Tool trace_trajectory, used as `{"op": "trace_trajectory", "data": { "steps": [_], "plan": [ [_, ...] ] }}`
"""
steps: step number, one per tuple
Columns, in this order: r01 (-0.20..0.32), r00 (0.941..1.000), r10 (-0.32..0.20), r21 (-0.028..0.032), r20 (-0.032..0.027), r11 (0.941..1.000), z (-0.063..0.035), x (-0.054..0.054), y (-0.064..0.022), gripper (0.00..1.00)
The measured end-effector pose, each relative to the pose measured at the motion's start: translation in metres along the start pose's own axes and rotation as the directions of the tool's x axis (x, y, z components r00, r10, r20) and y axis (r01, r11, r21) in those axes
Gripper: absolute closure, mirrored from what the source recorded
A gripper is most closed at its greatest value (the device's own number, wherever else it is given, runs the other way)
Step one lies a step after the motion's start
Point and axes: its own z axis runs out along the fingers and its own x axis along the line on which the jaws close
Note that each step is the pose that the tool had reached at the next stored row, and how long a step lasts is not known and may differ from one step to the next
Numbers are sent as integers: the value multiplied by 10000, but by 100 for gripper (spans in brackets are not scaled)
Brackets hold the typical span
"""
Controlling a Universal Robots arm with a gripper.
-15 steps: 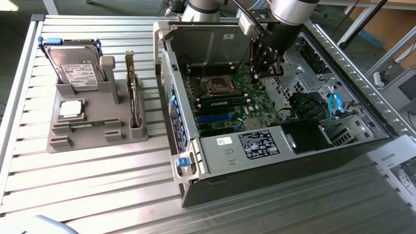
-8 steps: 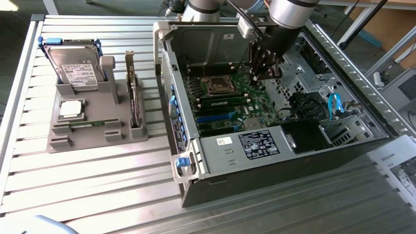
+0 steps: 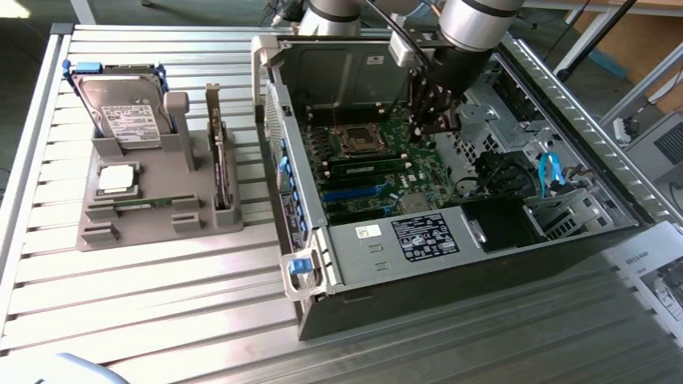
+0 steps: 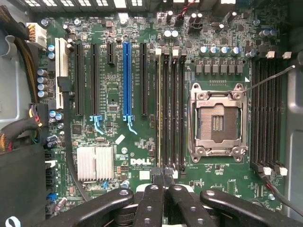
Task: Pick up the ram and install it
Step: 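Press down the ram until it locks into place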
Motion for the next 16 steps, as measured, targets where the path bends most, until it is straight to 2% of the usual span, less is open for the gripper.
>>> {"op": "trace_trajectory", "data": {
  "steps": [16],
  "plan": [
    [0,10000,0,4,0,10000,125,1,-2,90]
  ]
}}
